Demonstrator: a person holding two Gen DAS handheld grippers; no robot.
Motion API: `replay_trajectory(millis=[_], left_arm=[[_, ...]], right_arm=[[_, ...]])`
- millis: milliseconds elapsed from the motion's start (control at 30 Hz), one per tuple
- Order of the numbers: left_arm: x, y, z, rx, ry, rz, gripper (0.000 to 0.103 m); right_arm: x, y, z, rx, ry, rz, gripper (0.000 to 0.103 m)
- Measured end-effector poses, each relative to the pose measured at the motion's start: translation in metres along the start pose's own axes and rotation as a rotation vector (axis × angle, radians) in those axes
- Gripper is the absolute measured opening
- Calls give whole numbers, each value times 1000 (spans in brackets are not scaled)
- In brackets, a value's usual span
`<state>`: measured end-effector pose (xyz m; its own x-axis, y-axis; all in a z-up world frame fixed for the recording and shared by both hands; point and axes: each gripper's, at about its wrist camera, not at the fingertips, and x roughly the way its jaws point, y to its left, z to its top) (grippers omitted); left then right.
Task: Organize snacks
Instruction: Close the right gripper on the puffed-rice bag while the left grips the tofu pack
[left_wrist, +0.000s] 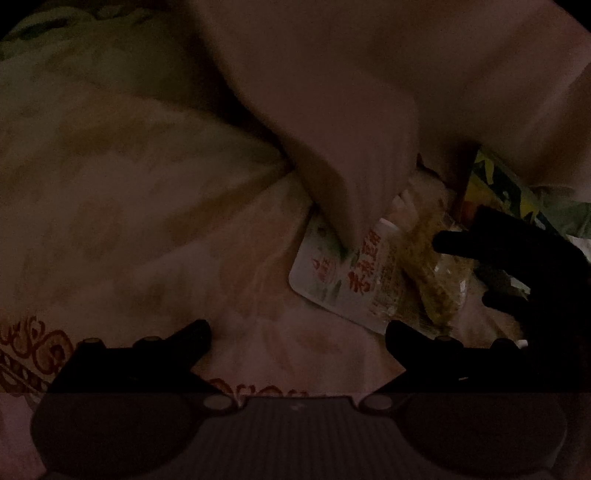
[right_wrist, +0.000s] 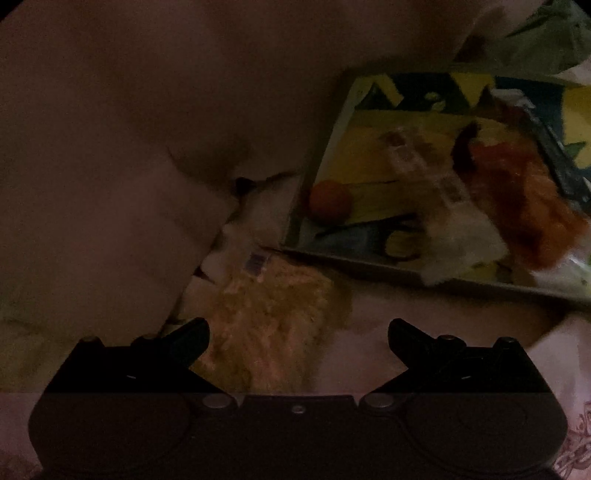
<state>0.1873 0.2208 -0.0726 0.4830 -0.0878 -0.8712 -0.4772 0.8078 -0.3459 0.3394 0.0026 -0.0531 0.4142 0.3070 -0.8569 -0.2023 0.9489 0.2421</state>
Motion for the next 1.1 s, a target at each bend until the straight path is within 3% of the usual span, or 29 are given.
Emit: replay_trajectory(millis=[133,400,467,567,667,800,933,1100], left_arm=[[0,-1,1,1,-7,-3,103],[-7,-8,2,40,-46,-1,102],[-10,-8,2,46,-61,-3,102],[-18,-5,5,57,-73,-17,102],[-26,-5,13,91,-89,-22,102],[-32,-17,22,258,-102,-37,102],[-26,-45,23,568,-106,-47,103],[-13,-77,13,987,-136,-121,103]], right_arm=[[18,11,8,-35,38,-13,102],[30,9,15,74,82,63,103],[33,15,19,56,85,37,102],[36,23,16,-10,94,-27,92],[31,17,10,-52,88,-16,88],[18,-2,0,-94,91,-3,87],[0,-23,-17,-182,92,16,84],[-27,-45,-45,-330,78,25,84]])
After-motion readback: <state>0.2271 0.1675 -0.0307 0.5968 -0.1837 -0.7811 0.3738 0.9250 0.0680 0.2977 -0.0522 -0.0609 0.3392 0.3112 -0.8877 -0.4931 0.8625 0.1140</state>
